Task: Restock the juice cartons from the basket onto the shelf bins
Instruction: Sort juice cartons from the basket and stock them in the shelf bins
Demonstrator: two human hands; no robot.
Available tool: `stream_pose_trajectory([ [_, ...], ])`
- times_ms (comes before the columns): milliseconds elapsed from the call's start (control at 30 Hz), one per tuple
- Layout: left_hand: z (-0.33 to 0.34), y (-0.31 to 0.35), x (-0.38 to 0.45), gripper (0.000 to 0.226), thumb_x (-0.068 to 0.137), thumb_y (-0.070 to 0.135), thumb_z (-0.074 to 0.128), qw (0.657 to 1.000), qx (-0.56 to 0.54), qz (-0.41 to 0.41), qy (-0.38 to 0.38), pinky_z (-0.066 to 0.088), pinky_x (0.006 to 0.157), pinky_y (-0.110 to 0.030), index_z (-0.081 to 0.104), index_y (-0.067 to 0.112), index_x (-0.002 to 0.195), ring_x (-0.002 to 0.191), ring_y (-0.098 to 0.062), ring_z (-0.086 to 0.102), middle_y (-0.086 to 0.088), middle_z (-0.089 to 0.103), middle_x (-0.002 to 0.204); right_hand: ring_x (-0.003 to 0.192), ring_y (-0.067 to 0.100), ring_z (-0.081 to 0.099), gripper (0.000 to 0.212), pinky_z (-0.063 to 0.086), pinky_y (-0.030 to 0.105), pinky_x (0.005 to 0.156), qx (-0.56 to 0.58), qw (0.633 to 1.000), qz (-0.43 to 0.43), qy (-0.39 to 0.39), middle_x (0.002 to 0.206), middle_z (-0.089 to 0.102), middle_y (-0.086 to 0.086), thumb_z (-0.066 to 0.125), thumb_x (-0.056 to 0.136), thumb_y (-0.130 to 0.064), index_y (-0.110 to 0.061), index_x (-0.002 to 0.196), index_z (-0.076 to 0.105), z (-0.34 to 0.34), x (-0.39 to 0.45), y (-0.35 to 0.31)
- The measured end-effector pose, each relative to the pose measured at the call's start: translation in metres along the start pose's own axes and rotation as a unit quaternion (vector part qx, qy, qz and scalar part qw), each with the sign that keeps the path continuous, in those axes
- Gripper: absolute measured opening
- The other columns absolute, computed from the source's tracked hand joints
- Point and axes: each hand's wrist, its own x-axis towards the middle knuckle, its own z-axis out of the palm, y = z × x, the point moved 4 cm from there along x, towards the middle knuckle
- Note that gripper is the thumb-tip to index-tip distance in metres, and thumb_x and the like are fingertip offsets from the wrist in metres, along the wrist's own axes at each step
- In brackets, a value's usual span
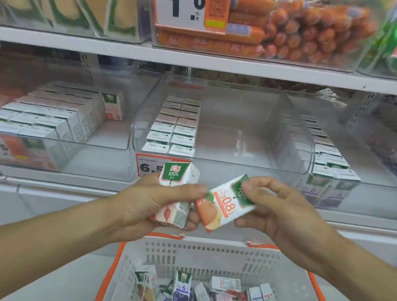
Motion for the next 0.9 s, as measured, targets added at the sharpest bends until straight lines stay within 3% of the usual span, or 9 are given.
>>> stream_pose_trajectory([
  [133, -0.012, -0.003, 0.002, 0.027, 0.068, 0.009, 0.083, 1.000, 0.014, 0.024, 0.004, 0.056, 0.061, -0.035, 0.071, 0.000, 0.089, 0.057, -0.028, 0.061, -0.027, 0.067, 0.080, 0.076, 0.028, 0.068, 0.053, 0.059, 0.029, 0.066, -0.060, 0.998, -0.012, -0.025, 0.098, 0.072, 0.025, 0.080, 0.062, -0.007, 0.000, 0.110, 0.061, 0.009, -0.004, -0.008],
  [267, -0.015, 0.006, -0.001, 0.041, 0.068, 0.017, 0.083, 0.998, 0.006, 0.067, 0.012, 0.057, 0.066, -0.039, 0.064, -0.001, 0.100, 0.063, -0.029, 0.062, -0.024, 0.071, 0.089, 0.080, 0.030, 0.071, 0.054, 0.060, 0.031, 0.067, -0.073, 0.996, -0.059, 0.012, 0.099, 0.073, 0.021, 0.080, 0.058, -0.006, 0.000, 0.109, 0.062, 0.018, 0.000, -0.028],
  [400, -0.026, 0.004, -0.004, 0.056, 0.070, 0.011, 0.084, 0.996, -0.063, 0.057, 0.025, 0.060, 0.070, -0.042, 0.060, -0.001, 0.118, 0.079, -0.033, 0.071, -0.020, 0.069, 0.101, 0.093, 0.025, 0.072, 0.049, 0.061, 0.035, 0.076, -0.016, 0.996, -0.077, 0.048, 0.108, 0.073, 0.017, 0.073, 0.074, -0.007, -0.002, 0.121, 0.061, 0.014, 0.034, -0.063],
  [500, -0.031, 0.000, -0.002, 0.050, 0.072, 0.001, 0.078, 0.995, -0.078, 0.048, 0.033, 0.060, 0.072, -0.046, 0.061, 0.000, 0.119, 0.086, -0.040, 0.071, -0.022, 0.071, 0.104, 0.097, 0.029, 0.072, 0.047, 0.061, 0.040, 0.077, -0.026, 0.987, -0.108, 0.112, 0.110, 0.072, 0.018, 0.074, 0.080, 0.001, 0.000, 0.123, 0.054, 0.006, 0.085, -0.081],
  [600, -0.040, -0.002, 0.003, 0.049, 0.070, 0.009, 0.070, 0.993, -0.074, 0.054, 0.068, 0.060, 0.079, -0.051, 0.062, 0.003, 0.118, 0.088, -0.038, 0.072, -0.021, 0.072, 0.107, 0.085, 0.028, 0.070, 0.038, 0.061, 0.047, 0.075, -0.115, 0.961, -0.163, 0.189, 0.098, 0.066, 0.011, 0.077, 0.074, 0.013, -0.005, 0.101, 0.057, 0.004, 0.145, -0.087],
  [667, -0.046, -0.004, 0.004, 0.051, 0.068, 0.011, 0.071, 0.991, -0.077, 0.057, 0.089, 0.057, 0.085, -0.056, 0.063, 0.004, 0.118, 0.092, -0.040, 0.071, -0.020, 0.073, 0.105, 0.087, 0.025, 0.067, 0.037, 0.062, 0.044, 0.069, -0.171, 0.948, -0.164, 0.213, 0.091, 0.062, 0.002, 0.078, 0.071, 0.016, -0.007, 0.093, 0.060, 0.006, 0.183, -0.085],
  [733, -0.053, -0.003, 0.006, 0.052, 0.066, 0.010, 0.072, 0.989, -0.082, 0.057, 0.106, 0.055, 0.089, -0.058, 0.062, 0.004, 0.116, 0.094, -0.042, 0.071, -0.019, 0.074, 0.102, 0.091, 0.022, 0.064, 0.039, 0.063, 0.037, 0.064, -0.228, 0.933, -0.156, 0.230, 0.094, 0.065, 0.001, 0.080, 0.069, 0.014, -0.007, 0.097, 0.063, 0.004, 0.218, -0.080],
  [800, -0.061, 0.001, 0.006, 0.050, 0.067, 0.009, 0.072, 0.988, -0.078, 0.062, 0.114, 0.056, 0.087, -0.056, 0.063, 0.006, 0.116, 0.094, -0.040, 0.072, -0.017, 0.075, 0.101, 0.093, 0.018, 0.065, 0.042, 0.061, 0.038, 0.078, -0.309, 0.911, -0.157, 0.224, 0.103, 0.069, 0.005, 0.084, 0.066, 0.009, -0.011, 0.097, 0.064, 0.005, 0.249, -0.073],
  [900, -0.068, 0.008, 0.008, 0.045, 0.069, 0.008, 0.070, 0.988, -0.082, 0.074, 0.109, 0.058, 0.080, -0.050, 0.064, 0.003, 0.113, 0.085, -0.036, 0.074, -0.019, 0.075, 0.097, 0.097, 0.016, 0.066, 0.038, 0.049, 0.018, 0.081, -0.445, 0.855, -0.162, 0.212, 0.112, 0.070, 0.004, 0.083, 0.070, -0.001, -0.015, 0.101, 0.068, 0.008, 0.280, -0.063],
])
